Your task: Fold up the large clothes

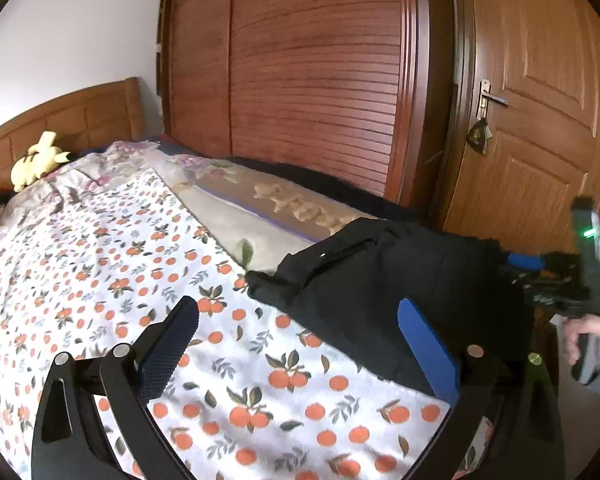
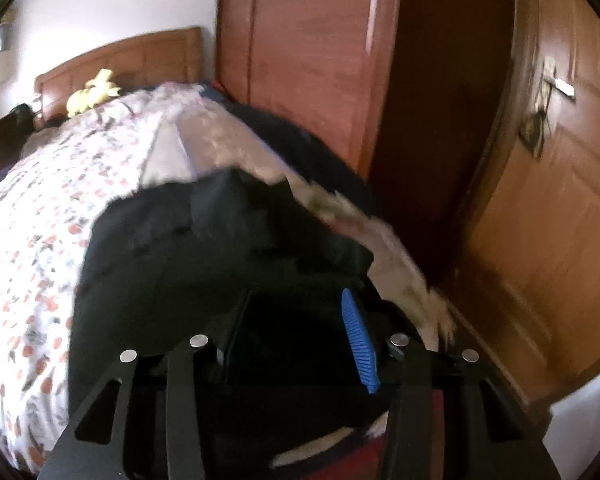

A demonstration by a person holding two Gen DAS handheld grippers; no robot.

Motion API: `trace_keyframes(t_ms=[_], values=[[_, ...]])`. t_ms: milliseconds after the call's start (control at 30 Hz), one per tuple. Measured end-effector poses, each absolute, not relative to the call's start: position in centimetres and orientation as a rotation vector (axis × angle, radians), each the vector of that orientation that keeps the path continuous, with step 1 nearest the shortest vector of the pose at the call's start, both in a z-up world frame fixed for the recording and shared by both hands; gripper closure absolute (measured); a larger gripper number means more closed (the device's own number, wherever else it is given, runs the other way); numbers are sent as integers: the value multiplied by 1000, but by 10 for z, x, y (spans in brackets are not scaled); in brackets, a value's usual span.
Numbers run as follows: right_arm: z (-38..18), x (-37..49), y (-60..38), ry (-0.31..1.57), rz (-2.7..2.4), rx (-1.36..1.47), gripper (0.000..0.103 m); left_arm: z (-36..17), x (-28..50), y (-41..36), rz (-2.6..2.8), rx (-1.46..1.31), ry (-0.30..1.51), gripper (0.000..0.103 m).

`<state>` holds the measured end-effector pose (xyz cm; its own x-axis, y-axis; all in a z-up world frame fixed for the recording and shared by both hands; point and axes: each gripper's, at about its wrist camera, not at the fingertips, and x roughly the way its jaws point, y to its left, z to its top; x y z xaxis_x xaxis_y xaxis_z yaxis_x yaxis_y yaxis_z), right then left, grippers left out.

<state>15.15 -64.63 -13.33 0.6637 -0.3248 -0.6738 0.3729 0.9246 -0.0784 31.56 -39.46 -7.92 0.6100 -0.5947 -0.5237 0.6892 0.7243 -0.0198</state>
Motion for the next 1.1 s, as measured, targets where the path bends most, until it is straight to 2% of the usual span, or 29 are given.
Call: trace_keyframes(t_ms=[200, 367, 533, 733, 933, 1100], values=[[-135, 140, -646, 739, -402, 102, 60, -65, 283, -374, -695, 212, 492, 3], [-114, 124, -626, 708, -422, 110, 54, -50, 257, -354, -687, 198, 466, 3], [-93, 105, -599, 646, -382, 97, 34, -37, 228, -330, -668, 174, 446, 3], [-80, 87, -558, 589, -304, 104, 19, -34, 199, -304, -630, 183, 448, 3], [-79, 72, -510, 550, -212, 106, 8, -35, 165, -272, -593, 182, 450, 3], [-80, 64, -468, 541, -128, 111, 8, -42, 139, -235, -546, 154, 488, 3]])
